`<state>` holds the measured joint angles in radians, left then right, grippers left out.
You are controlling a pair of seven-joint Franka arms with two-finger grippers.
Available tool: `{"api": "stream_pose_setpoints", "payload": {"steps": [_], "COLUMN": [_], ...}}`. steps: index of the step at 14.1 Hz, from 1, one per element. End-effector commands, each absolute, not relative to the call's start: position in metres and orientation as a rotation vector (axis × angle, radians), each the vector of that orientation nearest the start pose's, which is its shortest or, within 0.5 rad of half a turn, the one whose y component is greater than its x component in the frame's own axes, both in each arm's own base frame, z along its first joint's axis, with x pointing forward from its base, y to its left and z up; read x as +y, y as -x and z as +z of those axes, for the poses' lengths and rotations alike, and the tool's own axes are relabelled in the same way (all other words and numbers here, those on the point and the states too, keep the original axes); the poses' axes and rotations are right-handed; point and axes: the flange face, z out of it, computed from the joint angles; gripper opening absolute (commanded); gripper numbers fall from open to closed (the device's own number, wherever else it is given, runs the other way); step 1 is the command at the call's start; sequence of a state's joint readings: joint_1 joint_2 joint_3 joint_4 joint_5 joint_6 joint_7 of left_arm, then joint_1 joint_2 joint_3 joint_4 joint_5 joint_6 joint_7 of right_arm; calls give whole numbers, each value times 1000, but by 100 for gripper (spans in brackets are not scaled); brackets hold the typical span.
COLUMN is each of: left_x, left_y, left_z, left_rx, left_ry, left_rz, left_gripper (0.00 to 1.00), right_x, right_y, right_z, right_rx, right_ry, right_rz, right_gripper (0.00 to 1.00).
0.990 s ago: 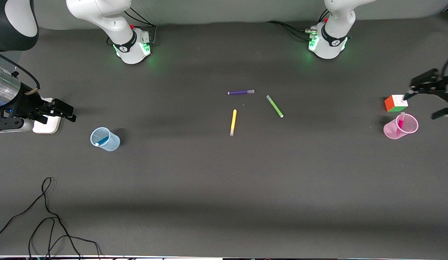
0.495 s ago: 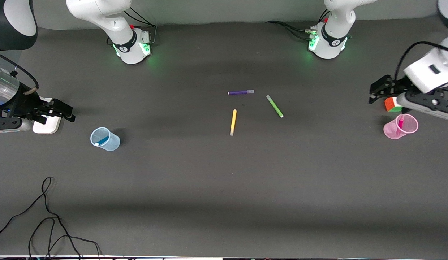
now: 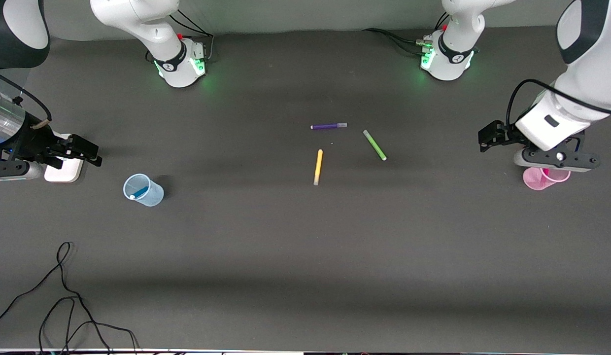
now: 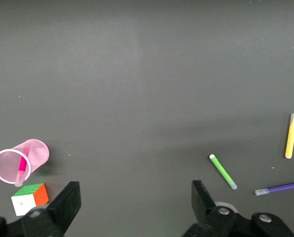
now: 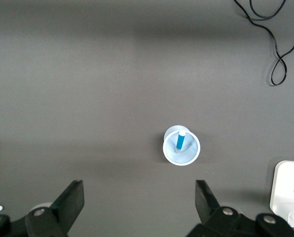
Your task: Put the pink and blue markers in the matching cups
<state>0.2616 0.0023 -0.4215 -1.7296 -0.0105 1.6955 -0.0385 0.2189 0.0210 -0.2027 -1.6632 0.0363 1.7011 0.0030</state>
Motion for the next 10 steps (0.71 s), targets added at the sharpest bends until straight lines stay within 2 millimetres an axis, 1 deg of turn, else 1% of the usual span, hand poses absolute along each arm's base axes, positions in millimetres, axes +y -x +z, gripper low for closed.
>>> {"api": "stream_pose_setpoints", "payload": {"steps": [1,6,8,9,10], "left_x": [-94,-93,-124,-112,-110], "left_y": [-551,-551,-544,-546,-546], "left_z": [563,564,567,568,568], "left_rx": [173,172,239,212,224], "left_ry": [3120,3123,3111,3108,3108], "left_rz": [48,44,34,31,29], "left_gripper": [100,100,100,100,100], "right_x": [15,15,15,15,15], "right_y": [-570,-570,-572,-573,-572], "right_z": [583,585,587,586,586], "right_rx": [0,7,7,0,2], "right_ry": [3118,3118,3120,3119,3119], "right_rz": [-12,-19,-27,-24,-22], "right_gripper": [100,100,100,100,100]}}
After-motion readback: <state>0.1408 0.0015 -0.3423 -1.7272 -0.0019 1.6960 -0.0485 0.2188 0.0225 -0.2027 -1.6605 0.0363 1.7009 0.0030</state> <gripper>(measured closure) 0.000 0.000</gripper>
